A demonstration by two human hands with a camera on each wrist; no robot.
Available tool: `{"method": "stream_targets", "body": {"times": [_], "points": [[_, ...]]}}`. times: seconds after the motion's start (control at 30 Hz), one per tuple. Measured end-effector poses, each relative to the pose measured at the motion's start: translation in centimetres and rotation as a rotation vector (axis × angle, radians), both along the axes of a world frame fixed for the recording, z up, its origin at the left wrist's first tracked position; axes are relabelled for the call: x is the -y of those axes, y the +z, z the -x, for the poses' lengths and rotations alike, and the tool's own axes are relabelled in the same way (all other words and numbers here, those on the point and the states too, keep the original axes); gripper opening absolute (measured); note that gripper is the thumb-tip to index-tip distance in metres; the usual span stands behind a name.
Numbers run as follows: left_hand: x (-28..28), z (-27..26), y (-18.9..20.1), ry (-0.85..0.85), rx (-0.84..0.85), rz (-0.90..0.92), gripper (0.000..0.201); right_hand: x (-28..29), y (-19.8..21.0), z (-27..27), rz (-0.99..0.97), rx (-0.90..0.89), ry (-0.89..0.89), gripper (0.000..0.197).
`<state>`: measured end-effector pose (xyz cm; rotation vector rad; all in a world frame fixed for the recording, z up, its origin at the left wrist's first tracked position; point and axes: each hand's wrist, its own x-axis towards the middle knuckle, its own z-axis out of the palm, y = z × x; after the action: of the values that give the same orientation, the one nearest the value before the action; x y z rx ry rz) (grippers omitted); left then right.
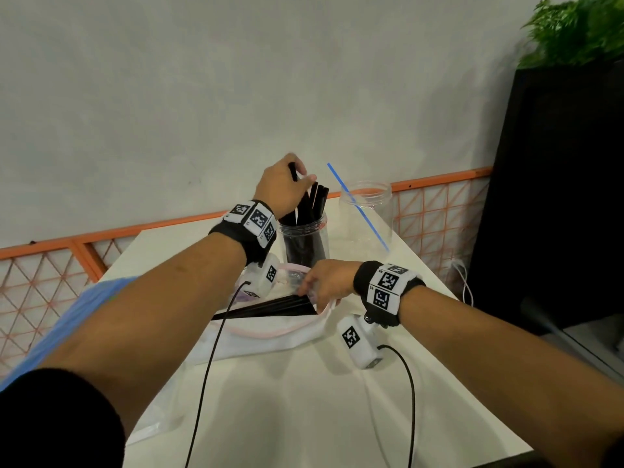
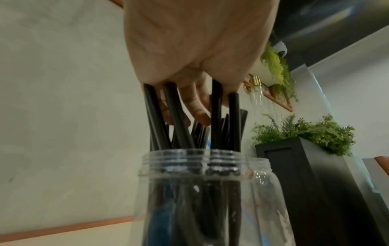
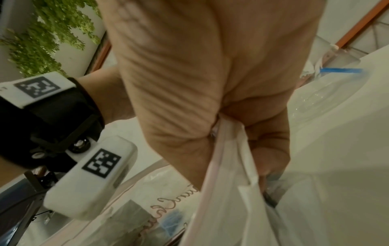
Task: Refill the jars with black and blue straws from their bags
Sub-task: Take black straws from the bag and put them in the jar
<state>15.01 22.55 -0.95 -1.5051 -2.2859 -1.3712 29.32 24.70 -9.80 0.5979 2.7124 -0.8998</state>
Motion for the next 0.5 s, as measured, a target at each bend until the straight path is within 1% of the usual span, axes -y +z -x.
{"method": "stream_targets", "body": {"times": [0.03, 0.07, 0.1, 0.13, 0.17, 0.2, 0.23, 0.27, 0.3, 0.33, 0.37, 0.43, 0.47, 0.5], "points": [[0.1, -0.1, -0.2, 0.022, -0.035, 0.076, 0.019, 0.0, 0.0, 0.0, 0.001, 0.001, -0.001, 0.050], [0.4, -0.3, -0.3, 0.045, -0.054, 0.101, 0.023, 0.1, 0.0, 0.0, 0.000, 0.001, -0.003, 0.050], [0.7, -0.6, -0.2, 0.073, -0.078, 0.061, 0.032, 0.1, 0.0, -0.1, -0.003, -0.001, -0.004, 0.051], [1.2, -0.8, 0.0, 0.106, -0.134, -0.026, 0.042, 0.2, 0.0, -0.1, -0.007, -0.003, -0.005, 0.051], [1.8, -1.1, 0.4, 0.133, -0.215, -0.124, 0.049, 0.3, 0.0, -0.1, -0.012, -0.004, -0.004, 0.051], [2.6, -1.6, 0.7, 0.145, -0.295, -0.212, 0.048, 0.4, 0.0, -0.2, -0.019, -0.004, -0.002, 0.051], [3.4, -2.3, 1.1, 0.132, -0.345, -0.275, 0.042, 0.5, 0.1, -0.2, -0.027, -0.006, 0.000, 0.051], [4.2, -3.0, 1.2, 0.103, -0.355, -0.298, 0.032, 0.6, 0.2, -0.2, -0.032, -0.011, -0.002, 0.050], [5.0, -3.7, 1.1, 0.054, -0.321, -0.277, 0.019, 0.6, 0.2, -0.3, -0.035, -0.018, -0.004, 0.050], [5.7, -4.2, 0.7, -0.009, -0.259, -0.191, 0.010, 0.7, 0.3, -0.3, -0.039, -0.028, -0.007, 0.049], [6.4, -4.5, 0.0, -0.073, -0.198, -0.030, 0.010, 0.9, 0.4, -0.4, -0.048, -0.038, -0.011, 0.049], [7.6, -4.5, -2.1, -0.181, -0.137, 0.452, 0.013, 1.2, 0.6, -0.6, -0.077, -0.057, -0.011, 0.047], [8.1, -4.4, -3.3, -0.199, -0.162, 0.698, 0.011, 1.4, 0.7, -0.7, -0.096, -0.068, -0.008, 0.045], [8.4, -4.2, -4.5, -0.190, -0.234, 0.875, 0.010, 1.6, 0.8, -0.7, -0.113, -0.080, -0.008, 0.044]]}}
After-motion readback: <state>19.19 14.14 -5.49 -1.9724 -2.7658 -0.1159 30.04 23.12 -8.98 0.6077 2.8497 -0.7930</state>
